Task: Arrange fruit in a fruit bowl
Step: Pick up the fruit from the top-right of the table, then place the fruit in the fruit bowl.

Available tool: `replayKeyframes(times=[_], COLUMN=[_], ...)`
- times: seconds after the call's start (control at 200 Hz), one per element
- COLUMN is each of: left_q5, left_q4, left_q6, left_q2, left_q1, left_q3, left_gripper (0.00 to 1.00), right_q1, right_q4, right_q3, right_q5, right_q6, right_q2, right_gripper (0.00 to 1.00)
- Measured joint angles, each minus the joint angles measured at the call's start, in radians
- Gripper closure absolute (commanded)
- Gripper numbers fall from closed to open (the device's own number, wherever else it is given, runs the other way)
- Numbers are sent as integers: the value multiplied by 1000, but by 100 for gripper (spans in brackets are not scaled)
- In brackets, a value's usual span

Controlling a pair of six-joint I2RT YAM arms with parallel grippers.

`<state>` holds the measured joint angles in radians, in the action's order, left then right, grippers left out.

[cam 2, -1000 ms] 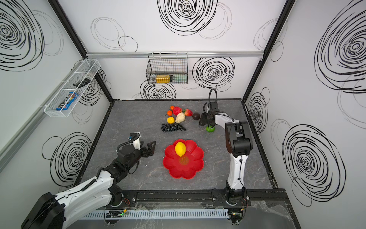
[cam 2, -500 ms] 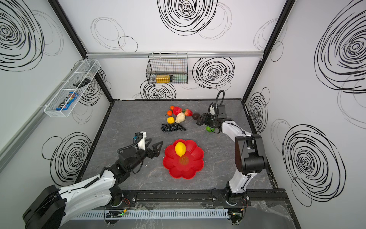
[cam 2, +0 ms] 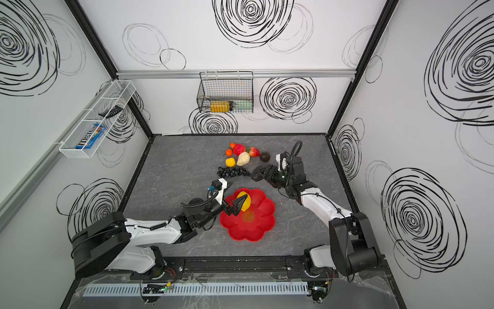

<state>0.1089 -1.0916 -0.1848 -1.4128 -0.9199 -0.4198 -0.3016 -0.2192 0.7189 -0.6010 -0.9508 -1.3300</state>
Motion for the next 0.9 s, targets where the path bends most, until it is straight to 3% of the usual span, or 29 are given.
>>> replayKeyframes(times=[0.34,0.901], left_q5=[59,114], left_q4=[-98,-115], left_q6=[27,19], left_q2=[-100,-159], left_q1=[-22,-22], left_q3=[-37,-84], left_gripper=[5,16], right_q1=[-139,-206], right_q4=[-114,-135], right_q3=[-89,-116], right_q5=[3,20], right_q6=[-139,-200], right_q2=[91,161], right_gripper=[39,39])
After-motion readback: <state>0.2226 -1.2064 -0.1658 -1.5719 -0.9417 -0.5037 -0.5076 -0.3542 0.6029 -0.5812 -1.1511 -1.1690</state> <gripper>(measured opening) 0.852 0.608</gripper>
